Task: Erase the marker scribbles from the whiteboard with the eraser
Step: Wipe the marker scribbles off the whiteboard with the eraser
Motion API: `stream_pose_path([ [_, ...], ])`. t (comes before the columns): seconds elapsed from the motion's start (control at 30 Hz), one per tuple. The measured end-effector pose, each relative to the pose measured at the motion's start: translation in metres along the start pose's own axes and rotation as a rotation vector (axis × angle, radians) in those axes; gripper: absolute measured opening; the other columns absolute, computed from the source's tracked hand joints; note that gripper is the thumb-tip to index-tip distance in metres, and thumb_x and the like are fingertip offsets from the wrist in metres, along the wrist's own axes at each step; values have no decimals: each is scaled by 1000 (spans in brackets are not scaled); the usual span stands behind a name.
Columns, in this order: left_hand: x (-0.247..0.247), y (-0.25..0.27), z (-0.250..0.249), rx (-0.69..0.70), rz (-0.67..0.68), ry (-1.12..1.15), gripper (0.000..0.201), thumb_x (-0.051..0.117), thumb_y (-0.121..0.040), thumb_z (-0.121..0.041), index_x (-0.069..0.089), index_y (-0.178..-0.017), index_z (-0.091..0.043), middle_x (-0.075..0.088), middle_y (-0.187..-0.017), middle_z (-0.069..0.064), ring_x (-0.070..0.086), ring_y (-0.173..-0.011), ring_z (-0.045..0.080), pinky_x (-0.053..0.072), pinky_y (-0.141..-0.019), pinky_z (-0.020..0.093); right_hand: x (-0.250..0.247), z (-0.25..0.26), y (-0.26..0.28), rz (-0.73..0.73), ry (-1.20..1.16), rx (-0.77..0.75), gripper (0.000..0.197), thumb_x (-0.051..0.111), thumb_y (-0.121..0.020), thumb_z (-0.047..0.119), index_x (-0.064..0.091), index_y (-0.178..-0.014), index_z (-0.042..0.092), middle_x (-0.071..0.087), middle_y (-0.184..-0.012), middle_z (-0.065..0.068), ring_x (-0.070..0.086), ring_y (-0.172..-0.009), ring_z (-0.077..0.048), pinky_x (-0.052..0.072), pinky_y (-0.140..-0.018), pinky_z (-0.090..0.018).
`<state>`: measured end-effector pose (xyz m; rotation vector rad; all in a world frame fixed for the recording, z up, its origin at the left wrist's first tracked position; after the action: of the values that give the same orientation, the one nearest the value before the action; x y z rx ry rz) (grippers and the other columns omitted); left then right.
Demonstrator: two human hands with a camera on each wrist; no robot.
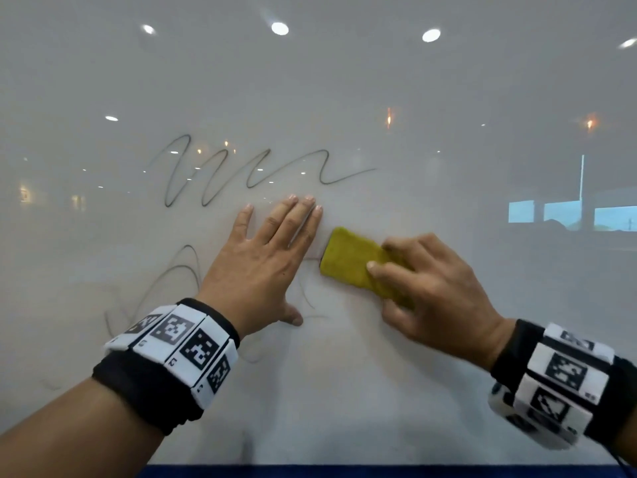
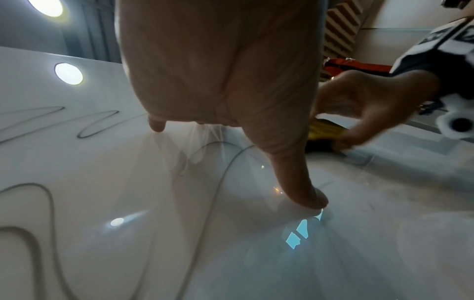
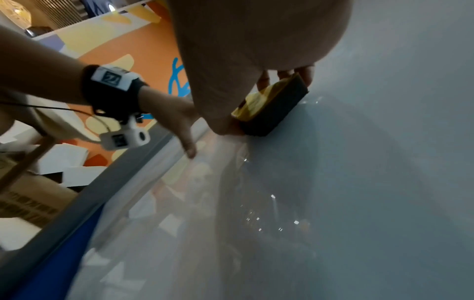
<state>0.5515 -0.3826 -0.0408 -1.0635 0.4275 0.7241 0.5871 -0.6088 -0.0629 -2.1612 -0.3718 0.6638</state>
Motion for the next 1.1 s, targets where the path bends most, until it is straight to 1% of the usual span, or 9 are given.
stream_pose_path([
  [0.1, 0, 0, 0, 0, 15, -16, 143, 64, -66, -77, -41, -142, -17, -41, -152, 1, -30, -146, 20, -3, -120, 56, 15, 27, 22, 92, -31, -126, 35, 71, -71, 18, 70, -107, 15, 65, -115, -15, 57, -82, -37, 52, -66, -43],
  [0.23, -1, 0, 0, 4, -1, -8, 143, 64, -66, -78, -41, -141, -17, -40, -153, 1, -30, -146, 21, -4, -120, 56, 11, 14, 8, 117, -5, -219, 41, 69, -68, 20, 68, -109, 18, 64, -116, -15, 59, -85, -37, 53, -67, -42],
  [0.43, 4, 3, 3, -4, -52, 20, 144, 63, -64, -80, -40, -142, -17, -37, -153, 2, -32, -142, 20, -5, -120, 53, -24, -51, -67, -108, 61, 93, 37, 66, -73, 29, 72, -106, 13, 64, -115, -15, 56, -93, -38, 53, -73, -44],
  [0.53, 6, 7, 8, -29, -98, 45, 146, 65, -58, -83, -31, -147, -18, -25, -156, 3, -24, -144, 21, 2, -121, 55, -17, -41, -64, -131, 48, 119, 39, 66, -71, 29, 71, -107, 13, 64, -114, -15, 56, -93, -38, 54, -73, -43],
  [0.67, 8, 9, 12, -37, -98, 53, 150, 70, -45, -84, -11, -153, -16, -3, -159, 5, -5, -147, 22, 17, -118, 57, -2, -11, -40, 10, 22, -75, 37, 71, -70, 22, 72, -106, 14, 65, -115, -15, 58, -87, -37, 54, -72, -44],
  [0.77, 8, 10, 16, -47, -72, 57, 149, 71, -43, -83, -4, -153, -15, 4, -158, 5, 1, -146, 23, 23, -117, 57, -16, -35, -55, -8, 70, -81, 37, 71, -69, 23, 73, -105, 14, 65, -114, -15, 58, -87, -38, 55, -73, -43],
  [0.93, -3, 10, 19, -71, -63, 63, 137, 62, -65, -81, -35, -142, -20, -26, -151, 1, -26, -139, 20, 0, -121, 52, -36, -66, -99, -188, 65, 233, 44, 60, -72, 36, 70, -109, 15, 63, -115, -11, 56, -97, -37, 55, -74, -43],
  [1.0, -3, 10, 25, -99, -84, 73, 140, 64, -59, -83, -27, -145, -19, -18, -154, 2, -20, -142, 21, 3, -121, 52, -25, -47, -99, -167, 51, 181, 44, 60, -71, 36, 71, -108, 16, 63, -115, -12, 57, -95, -37, 55, -75, -42],
  [1.1, 2, 15, 39, -134, -119, 81, 147, 71, -40, -85, 8, -152, -12, 15, -154, 7, 10, -145, 25, 25, -115, 57, -6, -14, -79, -43, 41, -5, 39, 66, -70, 28, 71, -106, 15, 64, -115, -14, 57, -88, -37, 54, -73, -42],
])
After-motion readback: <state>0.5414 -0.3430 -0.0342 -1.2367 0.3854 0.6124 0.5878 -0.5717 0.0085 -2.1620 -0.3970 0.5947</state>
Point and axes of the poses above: each hand's wrist, its own y-axis away from the middle knuckle, its own x-axis out of the palm, z = x × y, the point moved 3 cm from there along -y, towards the middle knuckle
